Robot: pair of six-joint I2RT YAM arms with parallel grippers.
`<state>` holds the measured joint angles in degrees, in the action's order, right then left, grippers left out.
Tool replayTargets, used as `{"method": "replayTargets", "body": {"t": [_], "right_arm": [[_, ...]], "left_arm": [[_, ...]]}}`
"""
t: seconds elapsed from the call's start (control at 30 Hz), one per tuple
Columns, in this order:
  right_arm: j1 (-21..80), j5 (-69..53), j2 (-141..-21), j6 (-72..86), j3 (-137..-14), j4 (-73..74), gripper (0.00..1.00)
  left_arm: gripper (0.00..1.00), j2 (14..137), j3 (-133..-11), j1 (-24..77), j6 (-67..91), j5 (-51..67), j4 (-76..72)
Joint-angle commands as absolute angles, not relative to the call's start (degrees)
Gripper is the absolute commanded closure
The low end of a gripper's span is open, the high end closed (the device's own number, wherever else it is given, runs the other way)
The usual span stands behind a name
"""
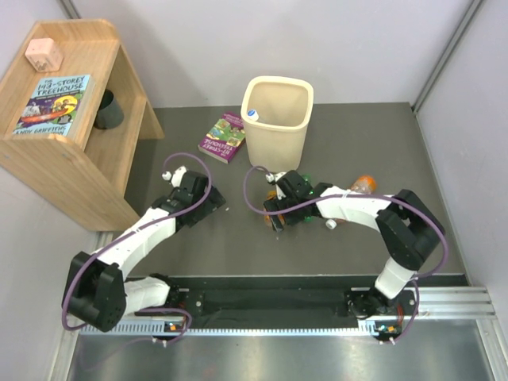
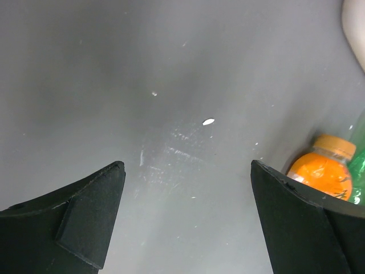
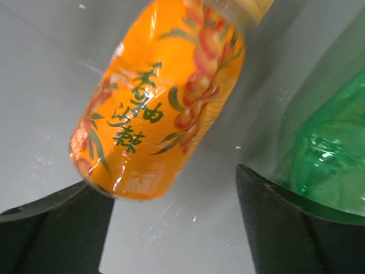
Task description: Put the plastic bottles in the bin
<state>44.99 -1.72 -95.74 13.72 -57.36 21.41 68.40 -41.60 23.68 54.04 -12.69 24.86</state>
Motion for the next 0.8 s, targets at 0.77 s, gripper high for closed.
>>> {"method": "replayTargets", "body": {"t": [0.77], "right_arm": [[47.29,-1.85,-97.11,33.74,-65.21,13.62,0.0]], "left_arm": [[0.05,71.01,-40.87,23.29,53.35,-8.18,21.01]]}}
